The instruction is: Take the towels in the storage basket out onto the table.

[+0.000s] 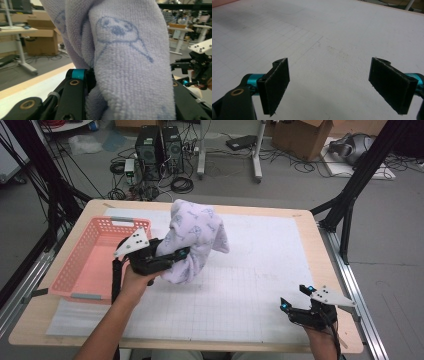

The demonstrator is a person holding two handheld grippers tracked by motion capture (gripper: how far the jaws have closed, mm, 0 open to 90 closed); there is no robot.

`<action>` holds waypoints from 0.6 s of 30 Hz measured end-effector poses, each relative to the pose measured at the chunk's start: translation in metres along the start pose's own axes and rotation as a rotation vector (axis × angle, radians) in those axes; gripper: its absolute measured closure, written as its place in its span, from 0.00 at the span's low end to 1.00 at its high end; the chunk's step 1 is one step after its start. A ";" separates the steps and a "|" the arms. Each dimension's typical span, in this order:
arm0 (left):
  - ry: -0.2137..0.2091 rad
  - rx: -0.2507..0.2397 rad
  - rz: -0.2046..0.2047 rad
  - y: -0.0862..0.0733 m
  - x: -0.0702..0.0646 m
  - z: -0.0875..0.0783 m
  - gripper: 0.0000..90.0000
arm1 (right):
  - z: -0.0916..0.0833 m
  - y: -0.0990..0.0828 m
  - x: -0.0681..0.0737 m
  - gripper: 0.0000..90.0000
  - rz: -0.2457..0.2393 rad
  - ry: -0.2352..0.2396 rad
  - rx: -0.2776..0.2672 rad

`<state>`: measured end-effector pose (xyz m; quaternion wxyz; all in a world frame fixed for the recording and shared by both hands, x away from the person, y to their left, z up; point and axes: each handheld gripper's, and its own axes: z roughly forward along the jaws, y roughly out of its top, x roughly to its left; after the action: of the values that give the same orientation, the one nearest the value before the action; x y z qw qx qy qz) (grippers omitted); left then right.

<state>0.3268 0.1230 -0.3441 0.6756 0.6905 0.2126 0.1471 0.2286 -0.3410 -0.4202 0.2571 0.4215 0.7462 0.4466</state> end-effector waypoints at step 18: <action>-0.021 0.131 -0.102 -0.047 -0.002 0.093 0.65 | 0.001 -0.001 -0.003 0.17 0.012 0.002 0.005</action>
<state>0.3664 0.0411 -0.3952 0.6377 0.7230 0.2497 0.0911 0.2305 -0.3435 -0.4214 0.2525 0.4264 0.7449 0.4467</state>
